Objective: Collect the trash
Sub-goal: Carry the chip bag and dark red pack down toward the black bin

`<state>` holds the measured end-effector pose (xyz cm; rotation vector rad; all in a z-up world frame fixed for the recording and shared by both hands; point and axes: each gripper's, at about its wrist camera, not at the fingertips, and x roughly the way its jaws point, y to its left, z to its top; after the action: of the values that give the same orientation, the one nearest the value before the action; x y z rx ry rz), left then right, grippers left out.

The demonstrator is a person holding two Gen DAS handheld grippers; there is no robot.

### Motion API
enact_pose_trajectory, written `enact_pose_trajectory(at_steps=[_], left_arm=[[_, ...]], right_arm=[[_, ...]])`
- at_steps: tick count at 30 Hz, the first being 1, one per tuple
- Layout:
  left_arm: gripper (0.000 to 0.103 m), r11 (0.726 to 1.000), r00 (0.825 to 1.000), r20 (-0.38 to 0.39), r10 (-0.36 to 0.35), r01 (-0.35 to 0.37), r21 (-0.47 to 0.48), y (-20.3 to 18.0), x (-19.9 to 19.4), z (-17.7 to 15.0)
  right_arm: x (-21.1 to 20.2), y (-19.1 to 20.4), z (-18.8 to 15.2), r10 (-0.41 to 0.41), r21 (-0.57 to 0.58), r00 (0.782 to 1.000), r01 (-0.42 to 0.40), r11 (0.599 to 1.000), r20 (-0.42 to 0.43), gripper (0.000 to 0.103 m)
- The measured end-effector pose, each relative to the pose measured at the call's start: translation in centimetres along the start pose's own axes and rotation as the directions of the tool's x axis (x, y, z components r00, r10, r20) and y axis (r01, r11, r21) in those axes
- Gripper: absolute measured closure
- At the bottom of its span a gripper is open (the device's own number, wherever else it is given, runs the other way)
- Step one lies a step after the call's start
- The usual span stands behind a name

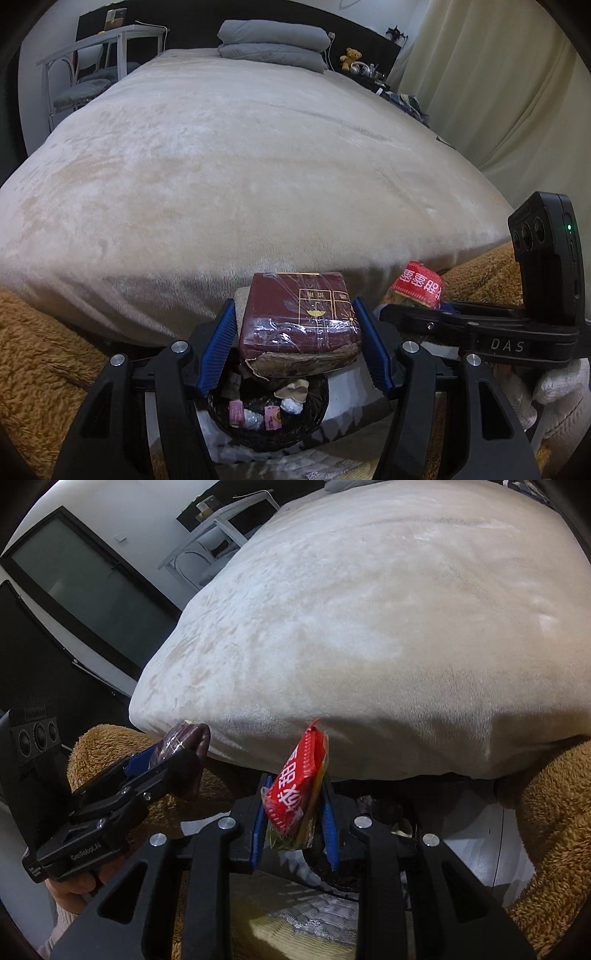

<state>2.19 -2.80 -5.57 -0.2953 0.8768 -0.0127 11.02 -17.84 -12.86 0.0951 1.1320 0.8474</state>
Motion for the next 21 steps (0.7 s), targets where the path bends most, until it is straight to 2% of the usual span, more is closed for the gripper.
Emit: enact_pose_trajectory(at_steps=[8, 12, 21], left_arm=[[0.041, 1.0, 0.991, -0.136, -0.013, 0.012, -0.002, -0.4, 3.4, -1.9], [0.041, 1.0, 0.975, -0.223, 0.012, -0.01, 0.012, -0.6, 5.7, -2.8], [0.041, 1.0, 0.939, -0.345, 0.009, -0.011, -0.005, 0.3, 8.2, -4.3]], right_arm=[[2.0, -0.8, -0.3, -0.006, 0.034, 0.998, 0.008, 0.999, -0.068, 0.075], [3.3, -1.1, -0.3, -0.016, 0.049, 0.995, 0.021, 0.999, -0.101, 0.075], [6.8, -2.6, -1.0, -0.035, 0.114, 0.974, 0.062, 0.992, -0.224, 0.075]])
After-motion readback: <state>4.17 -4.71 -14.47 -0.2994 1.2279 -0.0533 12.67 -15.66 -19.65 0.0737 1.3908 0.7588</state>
